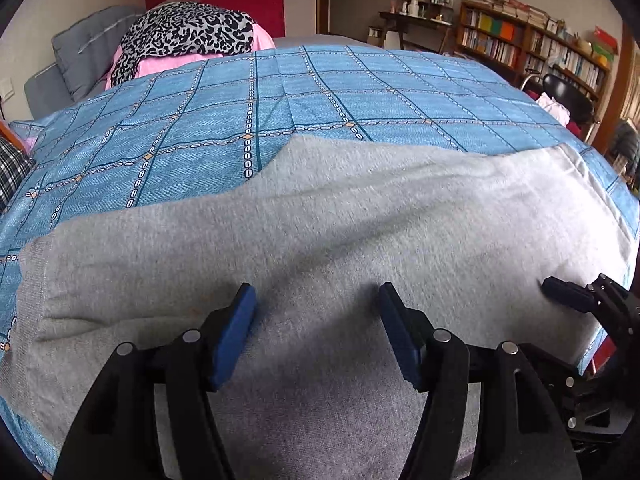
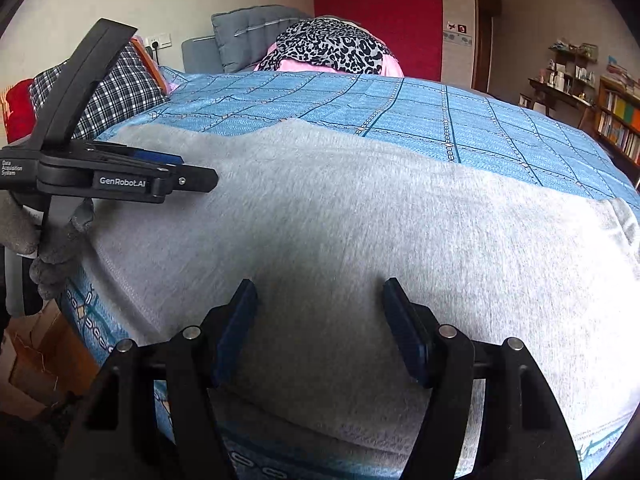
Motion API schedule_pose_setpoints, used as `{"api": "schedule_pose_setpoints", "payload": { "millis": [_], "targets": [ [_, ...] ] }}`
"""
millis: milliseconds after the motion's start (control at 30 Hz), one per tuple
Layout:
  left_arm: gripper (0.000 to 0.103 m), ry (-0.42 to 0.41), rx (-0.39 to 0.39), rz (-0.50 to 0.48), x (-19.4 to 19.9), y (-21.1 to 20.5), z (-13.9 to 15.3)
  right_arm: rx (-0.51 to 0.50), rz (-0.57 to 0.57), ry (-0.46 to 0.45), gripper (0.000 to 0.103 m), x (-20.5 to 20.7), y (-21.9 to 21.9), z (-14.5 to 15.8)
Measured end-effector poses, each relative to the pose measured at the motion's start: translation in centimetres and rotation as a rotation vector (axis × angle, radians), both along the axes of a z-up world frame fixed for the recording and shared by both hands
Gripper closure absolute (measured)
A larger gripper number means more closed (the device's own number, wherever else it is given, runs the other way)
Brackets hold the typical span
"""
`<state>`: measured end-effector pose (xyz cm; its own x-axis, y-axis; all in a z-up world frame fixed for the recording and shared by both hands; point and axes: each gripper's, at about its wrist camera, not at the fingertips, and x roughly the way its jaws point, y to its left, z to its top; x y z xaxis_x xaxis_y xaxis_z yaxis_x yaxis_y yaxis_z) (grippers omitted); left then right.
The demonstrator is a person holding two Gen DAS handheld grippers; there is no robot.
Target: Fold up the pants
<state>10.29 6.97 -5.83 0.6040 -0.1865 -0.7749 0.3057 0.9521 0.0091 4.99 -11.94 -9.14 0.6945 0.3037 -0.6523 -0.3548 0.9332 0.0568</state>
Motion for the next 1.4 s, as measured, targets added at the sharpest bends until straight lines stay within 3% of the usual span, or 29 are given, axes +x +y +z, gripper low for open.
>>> {"api": "schedule_pose_setpoints", "payload": {
  "millis": [133, 267, 633, 833, 1100, 1267, 1400],
  "targets": [
    [0.039, -0.021, 0.011, 0.011, 0.0, -0.2, 0.1, 0.065, 0.001, 0.005, 0.036, -0.9, -1.2, 0.5],
    [0.039, -0.052, -0.017, 0.011, -0.2, -0.9, 1.3, 0.121, -0.068, -0.025, 0.036, -2.4, -3.9, 1.4],
    [0.038, -0.06, -0.079, -0.133, -0.8, -8.3, 2.3, 0.247, -0.466, -0.087, 0.036, -6.3, -16.5, 1.4],
    [0.038, -0.038, -0.094, -0.219, -0.9, -13.3, 1.8, 0.252, -0.616, -0.101, 0.036, -8.4, -22.1, 0.4],
    [0.035, -0.002, -0.034, -0.278, -0.6, -18.8, -1.1, 0.302, -0.673, -0.146, 0.037, -11.1, -25.4, -0.1],
    [0.034, -0.005, -0.049, -0.289, -0.4, -20.1, -0.5, 0.403, -0.745, -0.145, 0.037, -12.3, -28.5, -0.9],
    [0.034, -0.014, -0.059, -0.317, -0.8, -21.7, 0.1, 0.502, -0.734, -0.119, 0.037, -11.6, -29.9, -1.8]
  ]
}}
